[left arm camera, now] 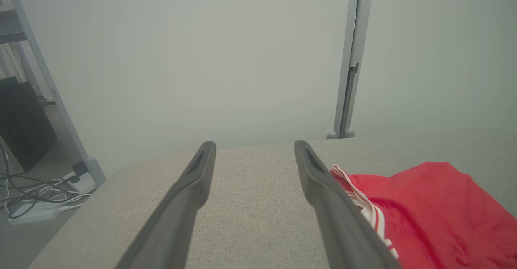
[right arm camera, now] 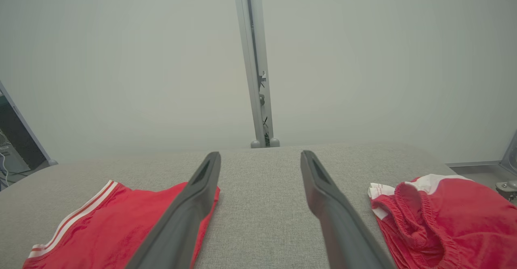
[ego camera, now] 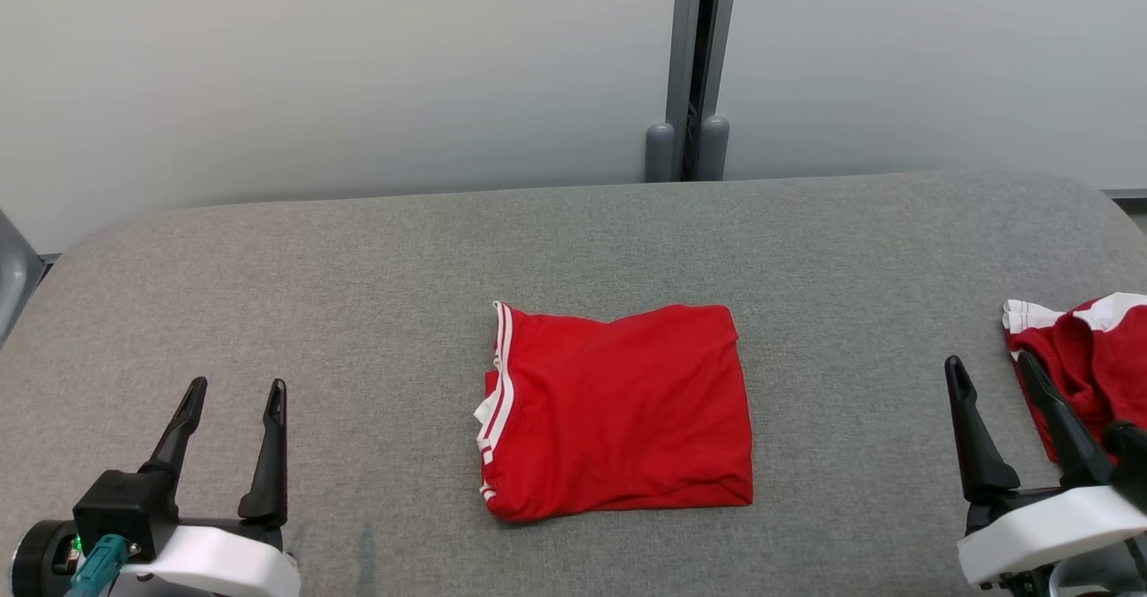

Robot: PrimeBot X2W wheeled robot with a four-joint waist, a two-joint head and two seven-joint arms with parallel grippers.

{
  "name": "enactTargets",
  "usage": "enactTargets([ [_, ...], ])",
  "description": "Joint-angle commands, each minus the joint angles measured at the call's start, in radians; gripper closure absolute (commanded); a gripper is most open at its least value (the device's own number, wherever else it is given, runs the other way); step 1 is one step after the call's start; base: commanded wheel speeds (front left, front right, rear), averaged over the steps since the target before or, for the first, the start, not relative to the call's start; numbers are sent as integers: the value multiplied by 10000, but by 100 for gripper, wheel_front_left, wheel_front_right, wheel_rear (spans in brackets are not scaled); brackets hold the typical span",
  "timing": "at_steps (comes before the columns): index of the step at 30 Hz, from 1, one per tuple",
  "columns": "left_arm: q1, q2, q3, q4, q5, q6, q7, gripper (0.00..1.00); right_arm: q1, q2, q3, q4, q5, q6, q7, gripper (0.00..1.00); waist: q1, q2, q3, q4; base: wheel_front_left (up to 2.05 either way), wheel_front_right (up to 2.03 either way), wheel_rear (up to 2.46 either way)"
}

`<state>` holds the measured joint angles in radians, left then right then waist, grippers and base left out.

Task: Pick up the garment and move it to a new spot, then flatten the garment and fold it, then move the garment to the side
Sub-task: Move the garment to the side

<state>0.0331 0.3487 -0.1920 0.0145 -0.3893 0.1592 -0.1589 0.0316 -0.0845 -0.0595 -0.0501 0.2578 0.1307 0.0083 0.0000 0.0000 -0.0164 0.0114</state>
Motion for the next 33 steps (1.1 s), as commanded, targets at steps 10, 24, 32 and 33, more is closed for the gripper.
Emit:
enactTargets([
  [10, -144, 49, -102, -107, -50, 102, 81, 0, -54, -20, -112, 83, -233, 2, 118, 0, 0, 0, 35, 93, 0, 0, 0],
  [24, -560, 6, -353, -172, 22, 43, 29, 0, -174, -148, -188, 151, -438, 2, 402, 0, 0, 0, 271, 690, 0, 0, 0],
  [32, -1302, -252, -538, -158, -58, -170, -308, 0, -878, -471, 371, 1028, -238, 2, 746, 0, 0, 0, 1257, 1633, 0, 0, 0],
  [33, -1415, -293, -565, -116, -55, -200, -385, 0, -1015, -548, 460, 1253, -261, 2, 801, 0, 0, 0, 1406, 1754, 0, 0, 0],
])
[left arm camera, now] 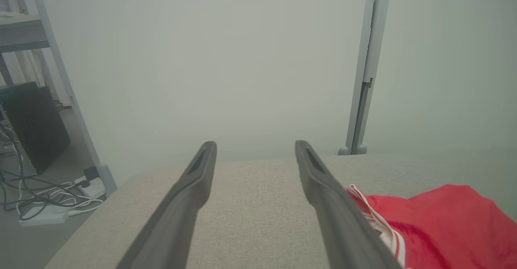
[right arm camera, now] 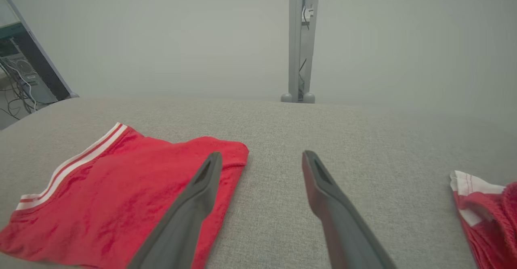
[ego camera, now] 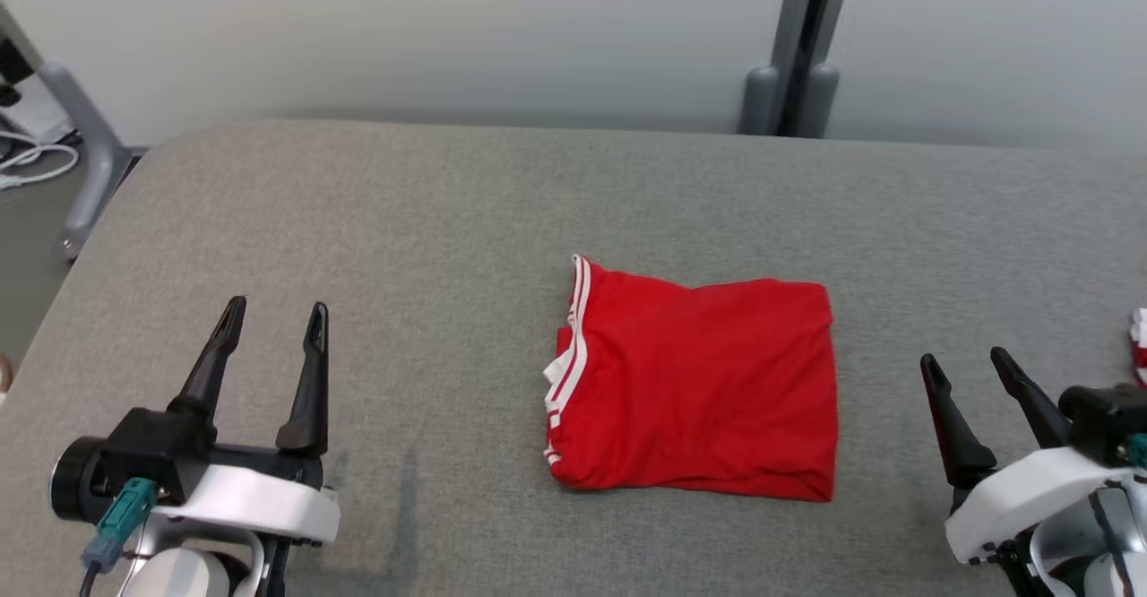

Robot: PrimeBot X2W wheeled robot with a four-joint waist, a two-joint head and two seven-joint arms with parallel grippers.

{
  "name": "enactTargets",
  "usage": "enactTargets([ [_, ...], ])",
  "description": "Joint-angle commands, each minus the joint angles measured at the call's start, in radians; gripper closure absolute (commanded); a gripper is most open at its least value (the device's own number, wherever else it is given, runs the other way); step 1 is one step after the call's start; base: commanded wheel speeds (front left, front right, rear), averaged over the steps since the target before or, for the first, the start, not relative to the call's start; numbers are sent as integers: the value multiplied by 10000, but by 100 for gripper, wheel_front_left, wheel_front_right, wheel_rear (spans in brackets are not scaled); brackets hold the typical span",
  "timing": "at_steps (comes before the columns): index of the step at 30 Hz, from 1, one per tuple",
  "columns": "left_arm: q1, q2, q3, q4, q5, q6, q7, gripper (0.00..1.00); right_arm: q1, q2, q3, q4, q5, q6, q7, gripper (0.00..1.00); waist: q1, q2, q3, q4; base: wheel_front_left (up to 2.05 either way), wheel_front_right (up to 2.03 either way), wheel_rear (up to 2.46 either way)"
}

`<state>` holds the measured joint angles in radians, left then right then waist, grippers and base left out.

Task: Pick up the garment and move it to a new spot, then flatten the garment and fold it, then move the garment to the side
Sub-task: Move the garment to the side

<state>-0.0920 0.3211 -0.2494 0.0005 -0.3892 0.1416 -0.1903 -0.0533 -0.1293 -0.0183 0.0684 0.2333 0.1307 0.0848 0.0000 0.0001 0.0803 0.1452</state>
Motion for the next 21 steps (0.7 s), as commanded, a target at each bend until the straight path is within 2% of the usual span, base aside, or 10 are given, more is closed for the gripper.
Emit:
enactTargets([
  [1, -308, -68, -28, 73, -62, -85, -132, 0, -313, -139, 110, 258, 23, 2, 44, 0, 0, -1, 604, 547, 0, 0, 0],
  [11, -1336, -586, -156, 654, -41, -472, -608, 0, -1441, -618, 943, 2226, 167, 0, 156, 0, 0, -1, 1682, 1462, 0, 0, 0],
  [17, -1658, -875, -91, 917, 118, -644, -732, 0, -1964, -732, 1346, 3410, 376, 0, 188, 0, 0, -1, 1979, 1718, 0, 0, 0],
  [18, -1695, -913, -71, 937, 131, -664, -740, 0, -2014, -732, 1418, 3585, 432, 0, 278, 8, 0, -1, 2015, 1735, 0, 0, 0],
  [19, -1714, -959, -53, 963, 157, -699, -742, 0, -2077, -752, 1477, 3732, 493, 0, 313, 53, 0, -1, 2029, 1745, 0, 0, 0],
  [20, -1718, -987, -33, 978, 193, -706, -747, 0, -2110, -772, 1523, 3820, 546, 0, 314, 67, 0, -1, 2039, 1750, 0, 0, 0],
  [21, -1741, -1004, -1, 979, 216, -718, -745, 0, -2127, -792, 1552, 3891, 577, 0, 337, 100, 0, -1, 2043, 1746, 0, 0, 0],
])
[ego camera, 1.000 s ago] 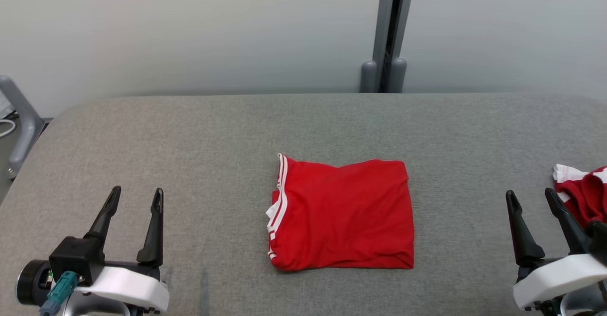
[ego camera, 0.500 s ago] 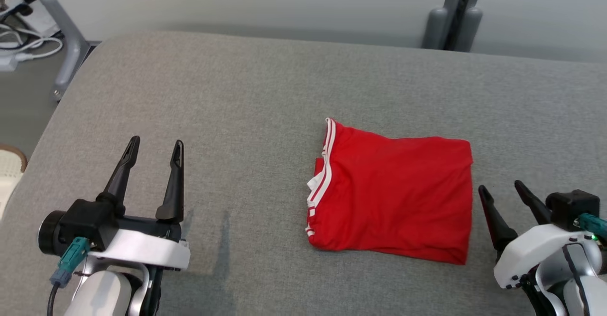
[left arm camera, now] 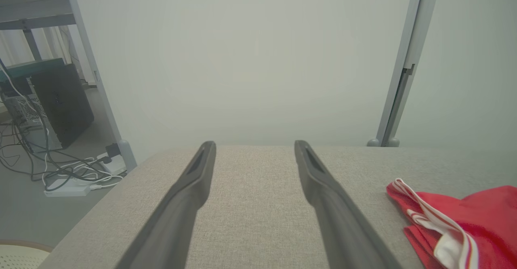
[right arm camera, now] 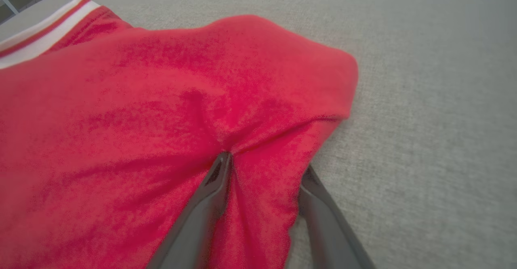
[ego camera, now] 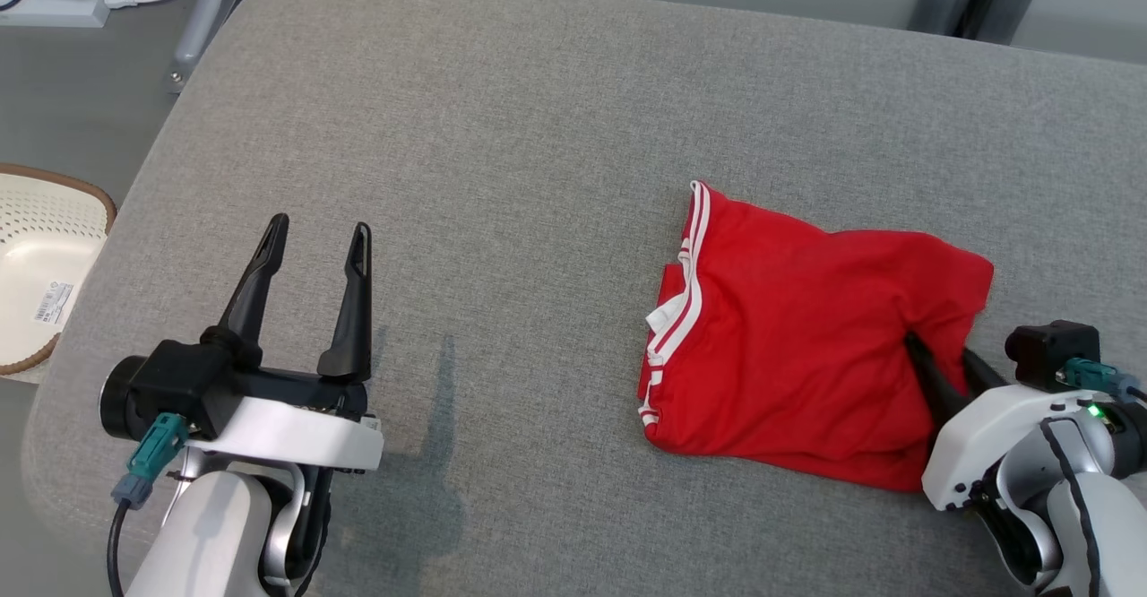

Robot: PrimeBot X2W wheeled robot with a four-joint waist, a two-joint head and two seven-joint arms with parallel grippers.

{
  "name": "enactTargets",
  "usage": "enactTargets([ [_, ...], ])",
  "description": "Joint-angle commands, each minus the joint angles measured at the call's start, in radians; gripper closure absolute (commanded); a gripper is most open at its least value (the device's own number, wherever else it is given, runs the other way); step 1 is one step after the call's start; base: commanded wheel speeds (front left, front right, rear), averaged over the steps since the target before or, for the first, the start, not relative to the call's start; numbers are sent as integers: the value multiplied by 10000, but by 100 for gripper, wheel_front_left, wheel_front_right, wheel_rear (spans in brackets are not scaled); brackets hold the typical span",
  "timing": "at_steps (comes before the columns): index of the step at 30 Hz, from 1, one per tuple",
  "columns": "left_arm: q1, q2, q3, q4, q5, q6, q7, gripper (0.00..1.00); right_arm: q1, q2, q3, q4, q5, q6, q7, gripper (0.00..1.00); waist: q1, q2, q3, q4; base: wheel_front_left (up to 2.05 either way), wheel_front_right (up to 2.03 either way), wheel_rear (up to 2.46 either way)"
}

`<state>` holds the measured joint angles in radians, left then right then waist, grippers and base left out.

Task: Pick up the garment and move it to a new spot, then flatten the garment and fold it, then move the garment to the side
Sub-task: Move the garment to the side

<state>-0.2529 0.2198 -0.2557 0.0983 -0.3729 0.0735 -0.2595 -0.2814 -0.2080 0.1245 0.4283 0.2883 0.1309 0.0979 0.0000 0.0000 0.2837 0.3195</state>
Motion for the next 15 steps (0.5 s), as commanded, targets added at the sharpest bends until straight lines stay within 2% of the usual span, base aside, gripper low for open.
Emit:
enactTargets([
  [1, -159, -11, 111, -12, 96, -55, -54, 0, 144, -36, 137, 334, 66, -3, 232, 100, 0, 0, 4, -13, 0, 0, 0],
  [7, 34, -54, 389, -62, 310, -115, -59, 0, 224, -342, 308, -215, -13, -14, 89, 100, 0, 0, -210, -396, 0, 0, 0],
  [15, 228, 138, 462, -203, 508, -246, -59, 0, 822, -704, 608, -1991, -405, -3, 242, 100, 0, 0, -478, -1666, 0, 0, 0],
])
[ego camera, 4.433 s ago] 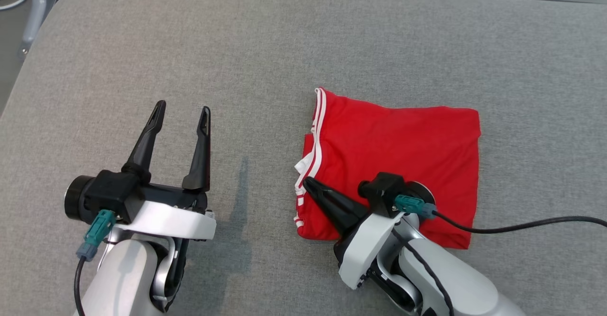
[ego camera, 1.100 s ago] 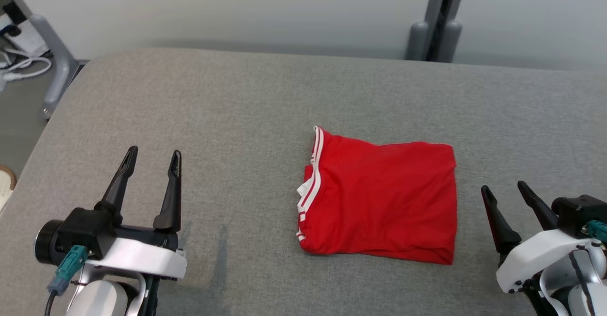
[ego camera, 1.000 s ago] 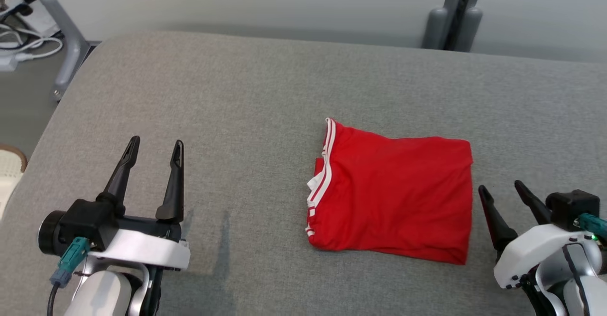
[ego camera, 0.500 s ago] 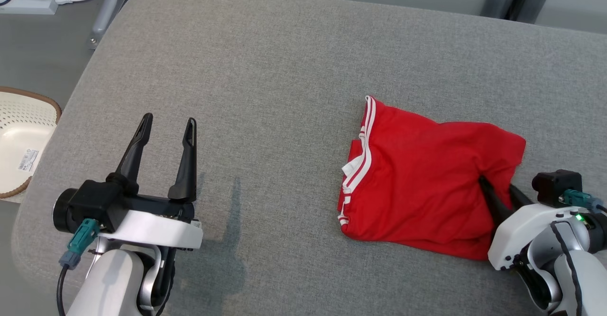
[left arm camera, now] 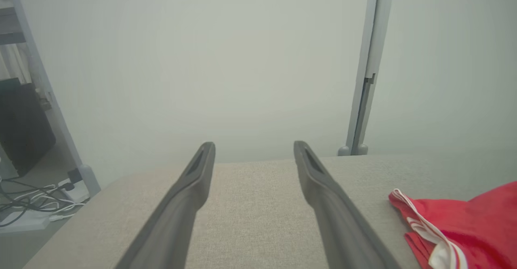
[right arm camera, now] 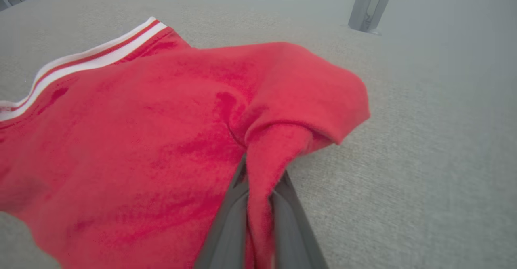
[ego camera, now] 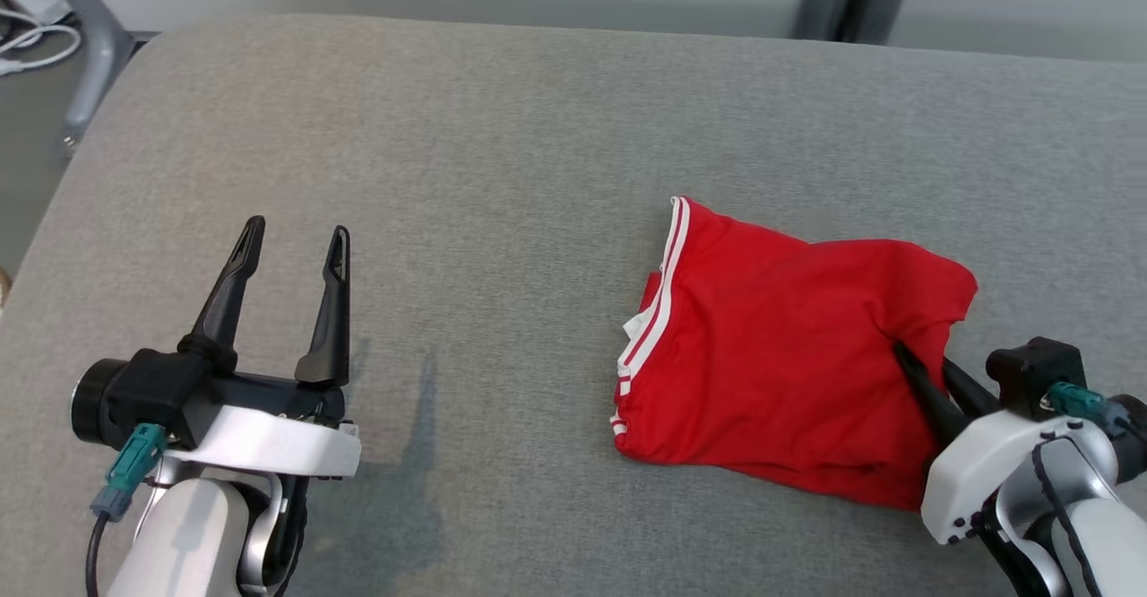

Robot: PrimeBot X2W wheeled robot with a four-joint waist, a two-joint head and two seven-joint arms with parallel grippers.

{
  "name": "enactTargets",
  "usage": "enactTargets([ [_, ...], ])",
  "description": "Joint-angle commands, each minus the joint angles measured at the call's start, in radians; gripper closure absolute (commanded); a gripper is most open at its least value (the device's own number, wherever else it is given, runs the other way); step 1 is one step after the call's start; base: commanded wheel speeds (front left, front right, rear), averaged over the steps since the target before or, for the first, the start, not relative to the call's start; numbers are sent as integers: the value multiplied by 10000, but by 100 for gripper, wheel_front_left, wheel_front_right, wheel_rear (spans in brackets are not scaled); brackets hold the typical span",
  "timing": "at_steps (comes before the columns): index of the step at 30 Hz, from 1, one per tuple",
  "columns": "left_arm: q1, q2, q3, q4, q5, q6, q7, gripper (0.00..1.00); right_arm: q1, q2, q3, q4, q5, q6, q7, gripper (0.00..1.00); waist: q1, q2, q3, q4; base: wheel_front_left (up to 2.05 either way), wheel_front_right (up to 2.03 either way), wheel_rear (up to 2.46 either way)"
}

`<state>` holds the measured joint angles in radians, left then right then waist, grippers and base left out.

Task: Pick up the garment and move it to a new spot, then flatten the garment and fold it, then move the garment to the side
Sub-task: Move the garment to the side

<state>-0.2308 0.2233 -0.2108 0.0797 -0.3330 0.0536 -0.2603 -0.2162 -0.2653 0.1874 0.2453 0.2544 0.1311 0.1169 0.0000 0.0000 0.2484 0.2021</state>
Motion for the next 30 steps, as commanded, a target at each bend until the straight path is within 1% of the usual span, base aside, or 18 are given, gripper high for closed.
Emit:
enactTargets([
  [1, 20, 133, -10, -29, 134, -69, -45, 0, 275, -173, 2, -399, -105, -5, 121, 100, 0, 0, -148, -705, 0, 0, 0],
  [5, -23, 314, -45, -169, 193, -60, 105, 0, 688, -402, 41, -1297, -387, -4, 405, 100, 0, 0, -145, -1566, 0, 0, 0],
  [9, -49, 445, -34, -417, 197, -20, 267, 0, 975, -619, 97, -1903, -437, -4, 674, 100, 0, 0, -18, -2477, 0, 0, 0],
  [13, -195, 642, -40, -660, 275, -8, 470, 0, 969, -840, 189, -2185, -440, -4, 799, 100, 0, 0, 237, -3288, 0, 0, 0],
  [14, -195, 642, -40, -660, 275, -8, 470, 0, 969, -840, 189, -2185, -440, -4, 799, 100, 0, 0, 237, -3288, 0, 0, 0],
  [16, -298, 672, -94, -755, 268, -25, 576, 0, 843, -944, 257, -2197, -365, -4, 727, 100, 0, 0, 374, -3599, 0, 0, 0],
  [19, -444, 739, -141, -892, 347, -18, 719, 0, 480, -1305, 340, -2011, -266, -5, 645, 100, 0, 0, 597, -3993, 0, 0, 0],
  [23, -751, 904, -200, -1143, 474, -44, 941, 0, -465, -1996, 491, -1718, -355, -5, 515, 100, 0, 0, 1082, -4405, 0, 0, 0],
  [27, -1111, 1024, -299, -1345, 589, -90, 1172, 0, -1741, -2895, 796, -1247, -392, -5, 230, 100, 0, 0, 1599, -4667, 0, 0, 0],
  [30, -1376, 1060, -408, -1479, 689, -126, 1288, 0, -2690, -3438, 855, -737, -203, -5, -58, 100, 0, 0, 1963, -4729, 0, 0, 0],
])
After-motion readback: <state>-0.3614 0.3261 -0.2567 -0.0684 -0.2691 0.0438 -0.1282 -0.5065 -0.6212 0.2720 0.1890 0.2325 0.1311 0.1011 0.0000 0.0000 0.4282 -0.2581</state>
